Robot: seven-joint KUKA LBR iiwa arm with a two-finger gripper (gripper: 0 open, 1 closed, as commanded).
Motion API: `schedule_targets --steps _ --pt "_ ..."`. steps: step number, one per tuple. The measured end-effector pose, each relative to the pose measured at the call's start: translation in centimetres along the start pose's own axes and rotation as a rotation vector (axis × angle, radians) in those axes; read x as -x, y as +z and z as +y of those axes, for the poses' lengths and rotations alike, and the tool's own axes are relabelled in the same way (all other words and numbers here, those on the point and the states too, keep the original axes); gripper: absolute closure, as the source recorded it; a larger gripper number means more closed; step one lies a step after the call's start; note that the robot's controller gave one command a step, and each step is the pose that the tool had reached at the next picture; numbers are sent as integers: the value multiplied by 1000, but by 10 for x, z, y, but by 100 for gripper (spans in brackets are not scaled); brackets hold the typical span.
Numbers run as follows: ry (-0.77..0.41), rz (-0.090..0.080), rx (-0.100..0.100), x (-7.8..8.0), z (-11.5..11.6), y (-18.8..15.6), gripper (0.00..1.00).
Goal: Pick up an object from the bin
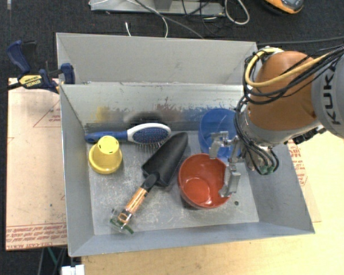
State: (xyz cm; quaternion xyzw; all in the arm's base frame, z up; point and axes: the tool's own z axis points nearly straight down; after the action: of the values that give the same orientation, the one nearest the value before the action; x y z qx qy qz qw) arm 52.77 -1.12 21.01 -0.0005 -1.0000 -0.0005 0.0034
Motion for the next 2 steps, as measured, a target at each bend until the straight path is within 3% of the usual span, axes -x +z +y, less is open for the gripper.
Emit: schedule_targets --steps 1,2 --pt "-1 -8 0 2 0 -4 0" --pt "2 -12 0 -41 -10 127 0"
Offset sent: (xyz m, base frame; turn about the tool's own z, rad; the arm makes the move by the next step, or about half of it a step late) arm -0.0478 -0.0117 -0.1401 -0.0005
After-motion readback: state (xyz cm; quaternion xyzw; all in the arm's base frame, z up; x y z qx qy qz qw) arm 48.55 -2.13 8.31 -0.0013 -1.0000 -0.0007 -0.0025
